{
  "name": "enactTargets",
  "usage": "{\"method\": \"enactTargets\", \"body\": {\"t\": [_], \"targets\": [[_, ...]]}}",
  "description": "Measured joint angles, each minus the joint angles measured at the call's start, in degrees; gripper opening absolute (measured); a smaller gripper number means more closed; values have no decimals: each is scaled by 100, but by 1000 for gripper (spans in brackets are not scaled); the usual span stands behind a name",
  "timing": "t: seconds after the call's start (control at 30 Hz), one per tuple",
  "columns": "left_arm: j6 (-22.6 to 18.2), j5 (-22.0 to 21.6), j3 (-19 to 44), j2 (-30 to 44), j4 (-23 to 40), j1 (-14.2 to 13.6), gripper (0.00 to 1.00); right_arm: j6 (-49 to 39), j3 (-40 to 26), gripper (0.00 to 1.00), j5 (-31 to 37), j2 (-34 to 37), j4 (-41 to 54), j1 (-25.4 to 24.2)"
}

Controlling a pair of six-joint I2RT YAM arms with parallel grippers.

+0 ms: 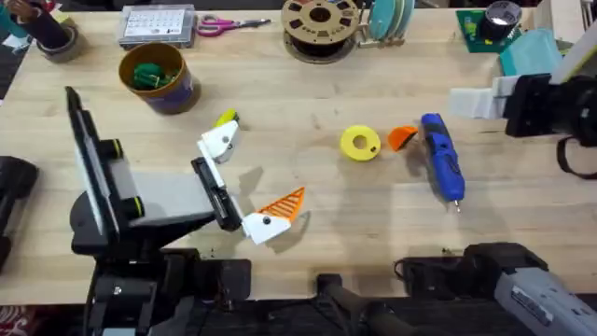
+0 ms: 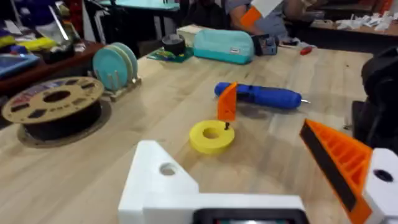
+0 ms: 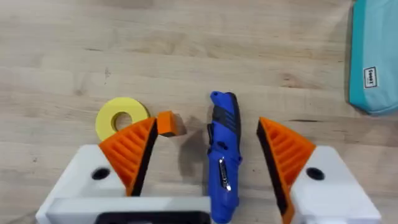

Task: Pick up the gripper from the table and insert it into the empty holder that is missing its gripper. Then pick up a screw, insert it into the mounting hole, and use the screwdriver to tighten it. Finally, clean up the table by picking up the vegetable and placing it into the bucket.

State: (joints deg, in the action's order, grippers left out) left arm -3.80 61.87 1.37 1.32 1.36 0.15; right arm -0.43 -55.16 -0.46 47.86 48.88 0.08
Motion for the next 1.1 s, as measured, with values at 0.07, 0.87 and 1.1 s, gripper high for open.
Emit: {"method": "enactTargets", "body": {"t": [0.07, 0.87, 1.1], "targets": [[1, 53, 0, 0, 127, -1, 986, 0, 0, 997, -1, 0, 0, 0], [1, 203, -52, -76, 567, -1, 985, 0, 0, 998, 0, 0, 0, 0], [1, 222, -52, -76, 569, -1, 985, 0, 0, 998, 1, 0, 2, 0]]}}
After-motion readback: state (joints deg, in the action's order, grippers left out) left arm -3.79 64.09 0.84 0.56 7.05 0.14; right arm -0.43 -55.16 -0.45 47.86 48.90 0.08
